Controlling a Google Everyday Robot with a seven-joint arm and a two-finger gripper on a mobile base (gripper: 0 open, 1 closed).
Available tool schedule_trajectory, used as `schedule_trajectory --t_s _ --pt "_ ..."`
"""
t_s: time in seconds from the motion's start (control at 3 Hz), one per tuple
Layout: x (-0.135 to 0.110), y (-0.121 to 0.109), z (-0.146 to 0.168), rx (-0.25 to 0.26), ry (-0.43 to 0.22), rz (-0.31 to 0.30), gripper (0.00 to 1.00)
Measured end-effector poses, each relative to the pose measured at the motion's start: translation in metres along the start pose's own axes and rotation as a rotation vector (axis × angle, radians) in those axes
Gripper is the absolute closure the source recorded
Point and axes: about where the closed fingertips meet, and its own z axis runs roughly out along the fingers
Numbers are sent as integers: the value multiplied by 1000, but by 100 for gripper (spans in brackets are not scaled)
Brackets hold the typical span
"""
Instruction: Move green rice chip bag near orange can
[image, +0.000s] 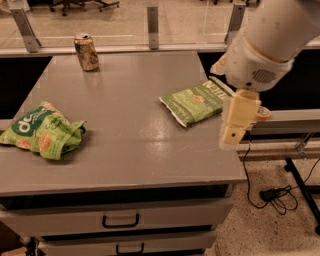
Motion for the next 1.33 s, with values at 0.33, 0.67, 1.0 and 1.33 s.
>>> schedule_trajectory --t_s 0.33,0.67,1.0,1.33 --pt "-79 -7 32 -19 -87 -128 0" --pt "-164 -5 58 -35 -191 -228 0" --pt "-164 5 52 -28 -181 -232 0" --pt "-164 5 52 -28 -181 -232 0"
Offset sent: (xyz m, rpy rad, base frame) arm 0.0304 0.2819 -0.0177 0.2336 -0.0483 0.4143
